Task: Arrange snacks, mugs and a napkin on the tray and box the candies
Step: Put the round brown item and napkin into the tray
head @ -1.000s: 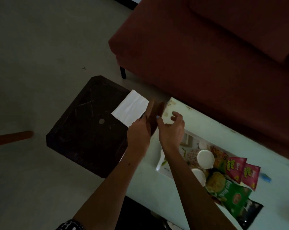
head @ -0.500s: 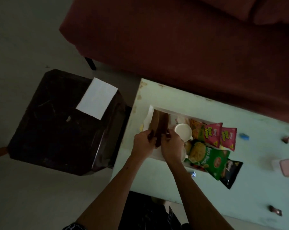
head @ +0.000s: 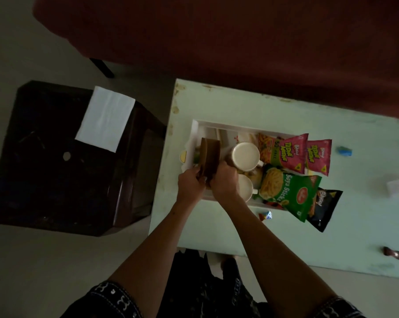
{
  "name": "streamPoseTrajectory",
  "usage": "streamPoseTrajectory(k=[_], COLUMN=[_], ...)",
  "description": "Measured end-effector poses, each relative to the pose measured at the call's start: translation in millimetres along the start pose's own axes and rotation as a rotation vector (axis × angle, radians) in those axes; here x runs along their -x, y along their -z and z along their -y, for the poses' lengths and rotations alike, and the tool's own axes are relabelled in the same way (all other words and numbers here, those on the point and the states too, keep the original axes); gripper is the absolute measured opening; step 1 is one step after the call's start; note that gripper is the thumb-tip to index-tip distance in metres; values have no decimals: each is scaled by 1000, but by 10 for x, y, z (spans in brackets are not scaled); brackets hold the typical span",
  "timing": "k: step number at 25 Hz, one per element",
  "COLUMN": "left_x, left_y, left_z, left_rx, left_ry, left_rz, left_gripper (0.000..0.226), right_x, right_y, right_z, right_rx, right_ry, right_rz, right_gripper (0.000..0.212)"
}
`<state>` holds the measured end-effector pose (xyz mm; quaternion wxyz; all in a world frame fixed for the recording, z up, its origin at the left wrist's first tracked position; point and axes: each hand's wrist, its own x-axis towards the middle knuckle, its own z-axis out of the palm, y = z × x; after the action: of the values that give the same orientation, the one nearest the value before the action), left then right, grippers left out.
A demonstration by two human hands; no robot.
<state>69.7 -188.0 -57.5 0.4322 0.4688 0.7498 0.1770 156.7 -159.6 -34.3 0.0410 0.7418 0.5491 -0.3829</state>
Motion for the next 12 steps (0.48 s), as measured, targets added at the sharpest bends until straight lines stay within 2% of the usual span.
streamPoseTrajectory(k=[12], left_x=[-79], left_y=[-37], left_z=[75], left_rx=[36], left_ry=[71], left_rz=[25], left_gripper=[21], right_x=[-53], right_y=[-20], right_z=[79], right_rx=[37], right_ry=[-37], right_rz=[61], right_gripper=[23])
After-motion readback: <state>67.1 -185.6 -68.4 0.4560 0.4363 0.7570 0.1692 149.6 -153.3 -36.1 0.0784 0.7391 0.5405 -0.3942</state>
